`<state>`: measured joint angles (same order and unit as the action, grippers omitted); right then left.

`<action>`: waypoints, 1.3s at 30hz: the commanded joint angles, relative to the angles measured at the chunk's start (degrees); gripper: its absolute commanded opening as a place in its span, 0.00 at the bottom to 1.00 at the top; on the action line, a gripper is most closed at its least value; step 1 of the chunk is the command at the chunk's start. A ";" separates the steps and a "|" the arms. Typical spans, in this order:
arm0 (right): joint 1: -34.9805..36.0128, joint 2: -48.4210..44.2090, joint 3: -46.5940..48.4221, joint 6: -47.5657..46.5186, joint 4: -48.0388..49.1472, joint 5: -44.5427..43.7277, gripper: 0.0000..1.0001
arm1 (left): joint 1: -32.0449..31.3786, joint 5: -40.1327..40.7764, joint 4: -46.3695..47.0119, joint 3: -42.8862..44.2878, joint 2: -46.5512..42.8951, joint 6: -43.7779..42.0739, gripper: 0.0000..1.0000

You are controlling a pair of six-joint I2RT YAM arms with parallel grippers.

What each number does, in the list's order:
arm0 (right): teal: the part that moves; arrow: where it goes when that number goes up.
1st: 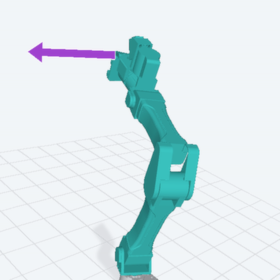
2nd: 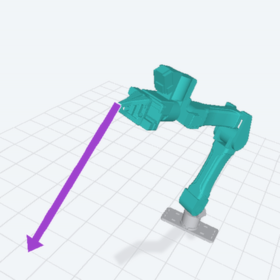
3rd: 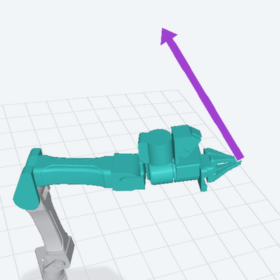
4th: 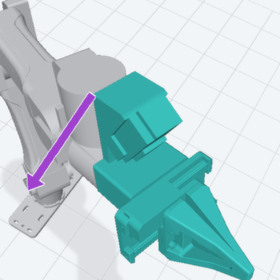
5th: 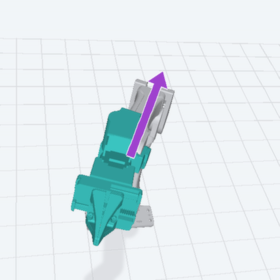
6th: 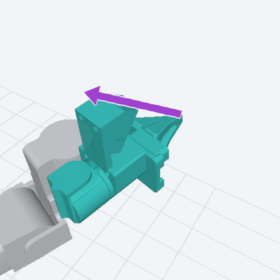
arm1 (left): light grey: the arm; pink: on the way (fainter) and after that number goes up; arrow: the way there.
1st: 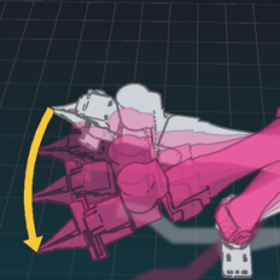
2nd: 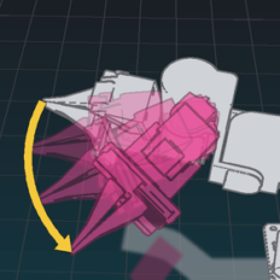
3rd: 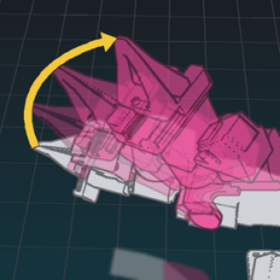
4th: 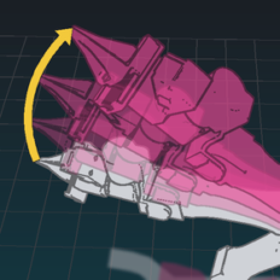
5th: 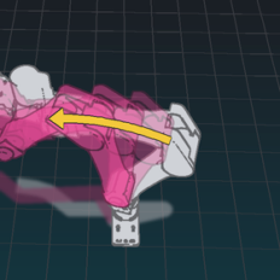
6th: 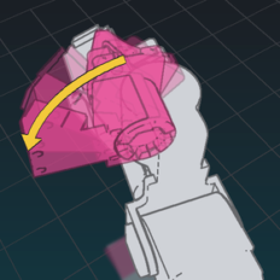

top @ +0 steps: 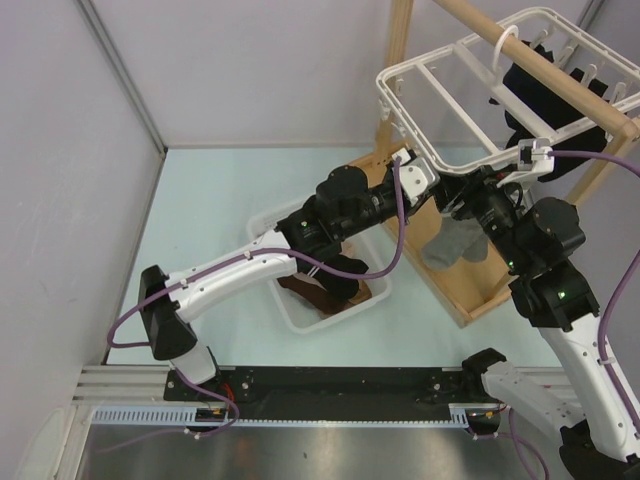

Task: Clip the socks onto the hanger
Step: Open the clamp at the hanger.

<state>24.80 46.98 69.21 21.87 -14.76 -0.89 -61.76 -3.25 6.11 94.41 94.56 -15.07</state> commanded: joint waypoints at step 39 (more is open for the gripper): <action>-0.01 1.53 0.49 -1.48 1.23 -1.23 0.50 | -1.61 -4.75 4.26 -3.62 -4.30 9.01 0.07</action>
<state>25.12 47.00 69.21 20.82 -17.34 -1.39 -61.82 -2.26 8.56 91.07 93.06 -6.92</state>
